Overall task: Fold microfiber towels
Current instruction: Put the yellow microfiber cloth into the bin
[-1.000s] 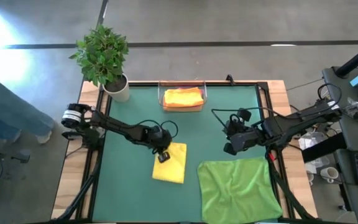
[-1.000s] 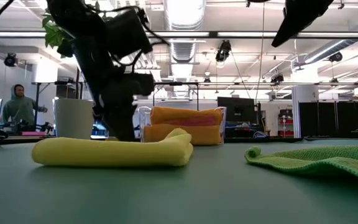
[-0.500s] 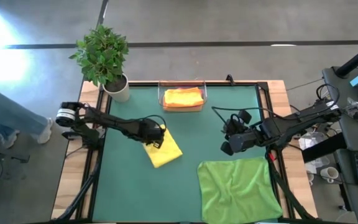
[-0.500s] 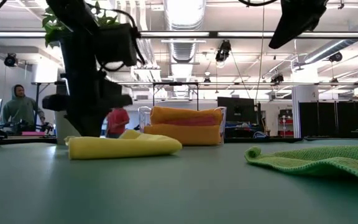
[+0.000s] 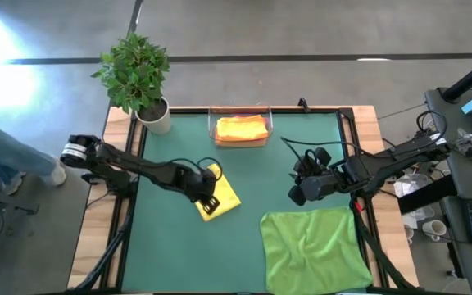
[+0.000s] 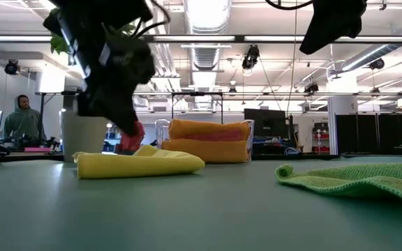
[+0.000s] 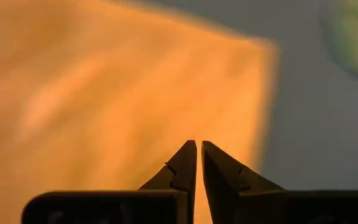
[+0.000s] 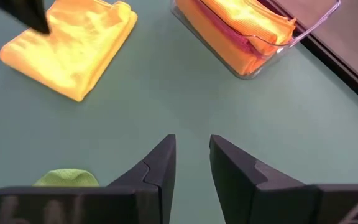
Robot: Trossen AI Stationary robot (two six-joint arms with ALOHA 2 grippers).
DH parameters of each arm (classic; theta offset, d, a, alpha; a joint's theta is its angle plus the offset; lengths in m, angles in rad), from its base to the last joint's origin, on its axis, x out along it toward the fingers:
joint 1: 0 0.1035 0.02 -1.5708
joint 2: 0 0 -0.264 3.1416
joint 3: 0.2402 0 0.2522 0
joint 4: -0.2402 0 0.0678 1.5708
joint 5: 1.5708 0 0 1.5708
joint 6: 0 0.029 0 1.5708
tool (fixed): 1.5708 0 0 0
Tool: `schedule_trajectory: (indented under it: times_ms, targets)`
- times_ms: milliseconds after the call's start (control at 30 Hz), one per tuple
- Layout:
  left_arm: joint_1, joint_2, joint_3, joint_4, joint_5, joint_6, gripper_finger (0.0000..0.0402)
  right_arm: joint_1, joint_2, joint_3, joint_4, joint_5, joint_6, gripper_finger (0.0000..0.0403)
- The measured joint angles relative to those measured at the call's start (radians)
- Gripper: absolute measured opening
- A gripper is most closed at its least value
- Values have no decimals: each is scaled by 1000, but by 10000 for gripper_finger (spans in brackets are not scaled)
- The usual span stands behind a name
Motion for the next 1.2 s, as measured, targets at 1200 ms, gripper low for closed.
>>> schedule_trajectory:
  times_ms: [1200]
  targets:
    - [83, 187, 25, 690, -108, 50, 11, 0, 0, -3, 92, 0, 193, 95]
